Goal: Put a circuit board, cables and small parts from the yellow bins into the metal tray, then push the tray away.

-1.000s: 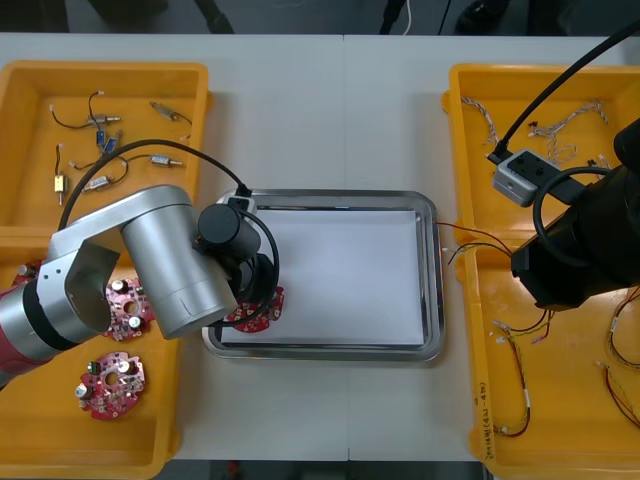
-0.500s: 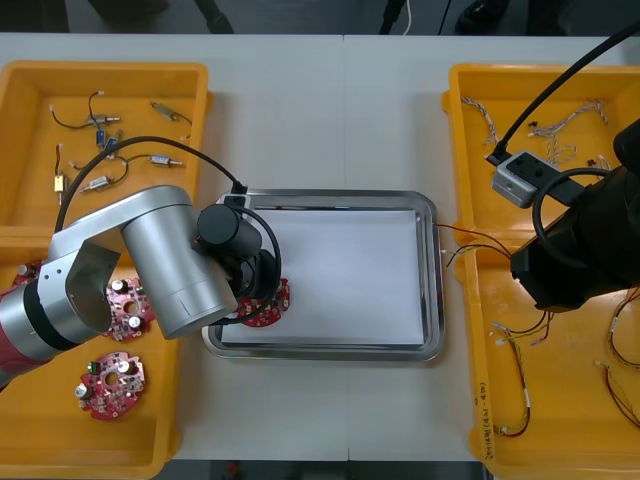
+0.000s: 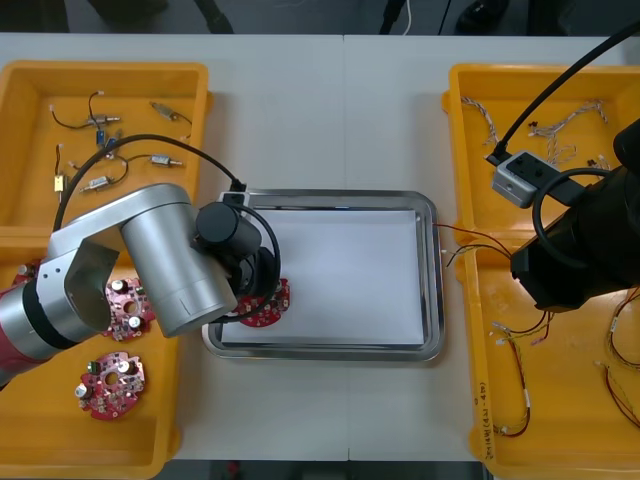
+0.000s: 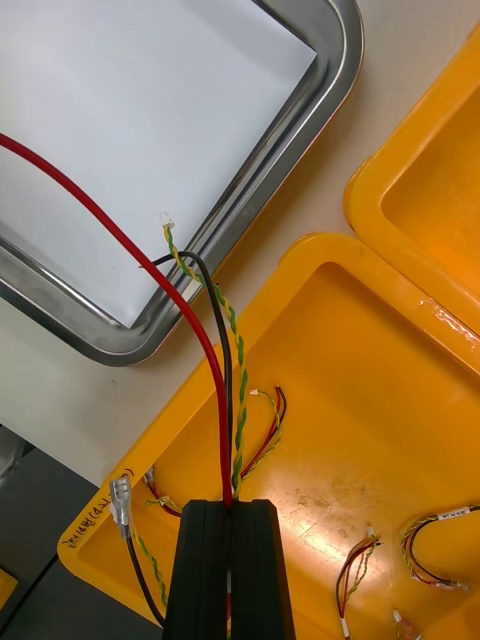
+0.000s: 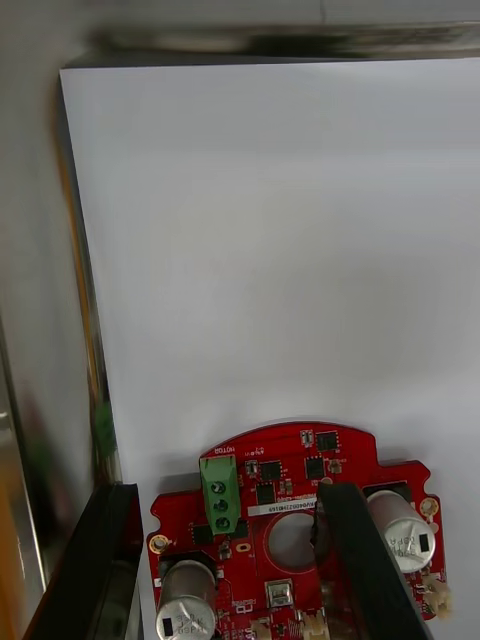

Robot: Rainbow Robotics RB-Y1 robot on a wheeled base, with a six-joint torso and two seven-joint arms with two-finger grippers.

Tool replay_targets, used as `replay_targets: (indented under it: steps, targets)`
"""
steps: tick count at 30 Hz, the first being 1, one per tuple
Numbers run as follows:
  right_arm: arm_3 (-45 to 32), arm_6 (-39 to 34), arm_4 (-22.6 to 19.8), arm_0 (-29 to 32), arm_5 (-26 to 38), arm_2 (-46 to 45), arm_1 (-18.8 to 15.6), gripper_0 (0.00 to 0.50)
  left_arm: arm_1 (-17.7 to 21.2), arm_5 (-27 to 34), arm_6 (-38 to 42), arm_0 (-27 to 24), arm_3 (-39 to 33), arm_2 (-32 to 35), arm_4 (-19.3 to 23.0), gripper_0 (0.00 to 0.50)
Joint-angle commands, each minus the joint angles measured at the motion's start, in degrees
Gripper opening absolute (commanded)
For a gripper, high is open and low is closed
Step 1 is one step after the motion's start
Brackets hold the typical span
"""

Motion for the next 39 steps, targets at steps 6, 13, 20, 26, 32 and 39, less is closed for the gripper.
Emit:
replay_targets:
  steps: [6,13,20,26,32,39]
  targets:
    - [-1.73,-0.72,-0.98,-1.91,0.21,0.27,-1.86,0.000,0.19,7.21,2.66,-1.97,-4.96,7.62,5.01,0.500]
    - [-1.20,-0.54,-0.45,-4.90,0.21,3.78,0.51,0.000,1.07,14.32,2.48,-1.88,-9.53,12.72,9.23,0.500]
    - [1.00,-0.01,3.68,-9.29,0.21,10.29,6.40,0.000,2.92,21.18,1.52,-1.88,-12.87,20.98,16.18,0.500]
    - [4.16,1.92,7.99,-12.19,0.21,15.12,12.11,0.000,5.91,25.31,-0.24,-1.88,-13.40,27.84,22.42,0.500]
    - [7.15,8.86,13.96,-13.16,0.21,18.20,17.56,0.000,9.51,26.50,-5.07,-0.56,-13.05,34.34,27.16,0.500]
    - [10.93,17.57,16.34,-13.07,0.21,19.16,20.64,0.000,13.82,26.50,-11.40,5.68,-12.96,44.27,30.15,0.500]
